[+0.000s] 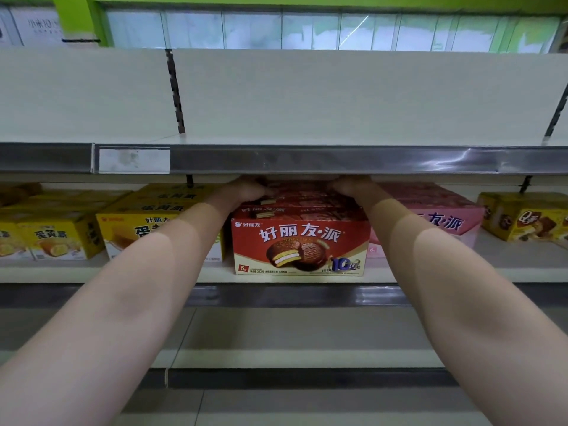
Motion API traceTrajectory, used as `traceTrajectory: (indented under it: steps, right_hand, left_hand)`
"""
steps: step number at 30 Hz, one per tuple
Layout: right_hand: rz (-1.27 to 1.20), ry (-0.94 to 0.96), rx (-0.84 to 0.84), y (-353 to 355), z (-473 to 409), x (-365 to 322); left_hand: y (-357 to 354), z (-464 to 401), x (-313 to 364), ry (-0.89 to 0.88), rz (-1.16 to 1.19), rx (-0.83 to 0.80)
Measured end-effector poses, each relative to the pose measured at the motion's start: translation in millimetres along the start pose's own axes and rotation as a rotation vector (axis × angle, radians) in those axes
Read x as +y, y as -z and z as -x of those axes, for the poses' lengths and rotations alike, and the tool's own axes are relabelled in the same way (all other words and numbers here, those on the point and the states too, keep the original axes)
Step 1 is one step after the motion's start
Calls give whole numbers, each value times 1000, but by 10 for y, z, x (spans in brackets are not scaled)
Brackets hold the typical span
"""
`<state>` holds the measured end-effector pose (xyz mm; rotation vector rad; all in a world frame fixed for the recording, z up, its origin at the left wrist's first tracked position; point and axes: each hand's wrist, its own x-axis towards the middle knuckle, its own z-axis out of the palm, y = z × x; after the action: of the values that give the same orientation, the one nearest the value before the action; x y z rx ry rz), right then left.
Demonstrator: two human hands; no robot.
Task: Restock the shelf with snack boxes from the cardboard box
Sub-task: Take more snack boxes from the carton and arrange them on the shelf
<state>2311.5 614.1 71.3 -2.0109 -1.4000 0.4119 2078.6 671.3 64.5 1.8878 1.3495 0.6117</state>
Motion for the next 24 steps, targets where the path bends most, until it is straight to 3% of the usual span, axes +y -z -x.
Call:
traceTrajectory:
  steps: [5,12,16,18,21,24]
  right_hand:
    - [73,75,-60,1,62,-32]
    - [172,108,-235,84,198,-71]
    - [257,172,-320,221,532,-134]
    - [359,212,-363,245,727,-127]
    - [460,222,-376,173,949,-89]
    - [544,241,-321,22,966,-73]
  left_hand:
    - [-3,-14,-27,-19,2,8]
    - [-26,295,121,-196,-375,64]
    - [130,656,187,-319,-381,-127]
    - [182,786,147,-368,-496,-206]
    - [152,879,22,-301,-613,-335]
    - [56,857,-115,-340,-699,-272]
